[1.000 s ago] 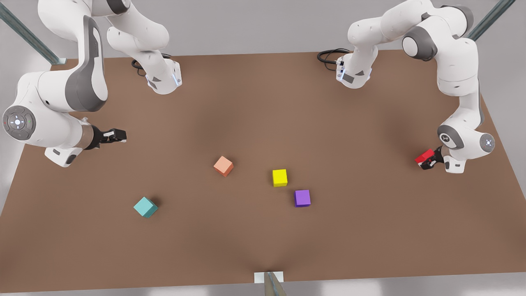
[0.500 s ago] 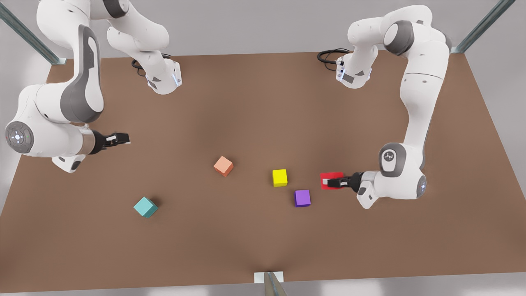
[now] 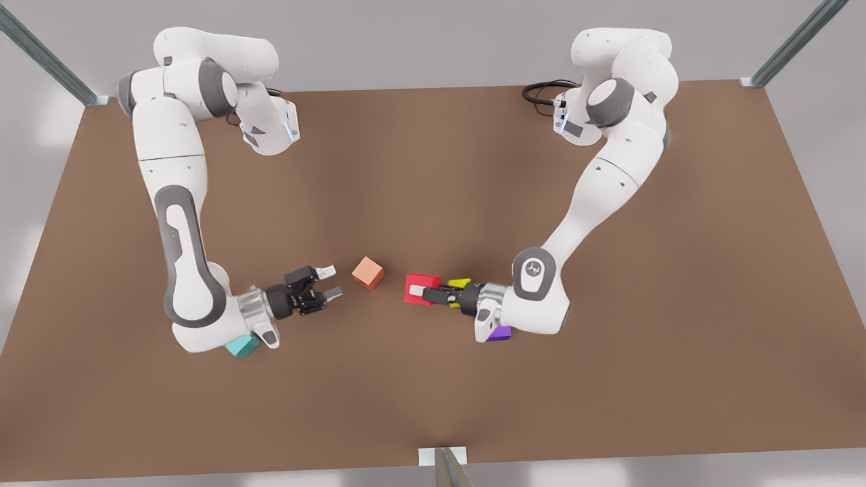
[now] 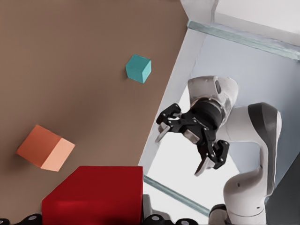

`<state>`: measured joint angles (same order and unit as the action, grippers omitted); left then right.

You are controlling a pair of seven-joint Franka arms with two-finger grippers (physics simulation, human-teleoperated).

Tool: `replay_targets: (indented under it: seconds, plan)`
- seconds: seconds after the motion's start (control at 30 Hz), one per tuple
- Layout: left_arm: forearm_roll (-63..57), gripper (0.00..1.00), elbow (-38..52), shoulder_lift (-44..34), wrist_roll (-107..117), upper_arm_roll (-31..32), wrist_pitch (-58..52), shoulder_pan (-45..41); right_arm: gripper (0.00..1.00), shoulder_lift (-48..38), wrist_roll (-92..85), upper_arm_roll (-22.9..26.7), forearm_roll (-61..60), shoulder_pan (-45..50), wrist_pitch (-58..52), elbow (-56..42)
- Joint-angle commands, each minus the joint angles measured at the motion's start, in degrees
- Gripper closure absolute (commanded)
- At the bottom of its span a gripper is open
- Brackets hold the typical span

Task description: Pick up red wooden cube and pass to hand red wooden cube and place in blue wooden cube

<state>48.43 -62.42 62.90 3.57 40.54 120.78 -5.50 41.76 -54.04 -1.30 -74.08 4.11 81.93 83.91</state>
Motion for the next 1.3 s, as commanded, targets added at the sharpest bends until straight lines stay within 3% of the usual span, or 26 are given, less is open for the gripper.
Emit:
replay_targets:
  seconds: [0.0, 0.23, 1.27]
  plan:
    - [2.37, 0.44, 0.9, 0.12, -18.94, 0.06, 5.96, -0.48, 0.0, -0.01, -65.66, -0.02, -4.76, 0.55, 8.06, 0.89]
    - [8.97, 0.45, 0.37, 0.03, -25.55, 0.06, 5.69, -0.39, 0.0, 0.52, -74.9, -0.02, -11.97, 2.84, 8.33, 2.31]
    - [12.39, 0.45, 0.46, 0.83, -27.66, 0.06, 7.28, -1.88, 0.0, 4.65, -70.77, -0.02, -20.93, 10.13, 14.92, -0.86]
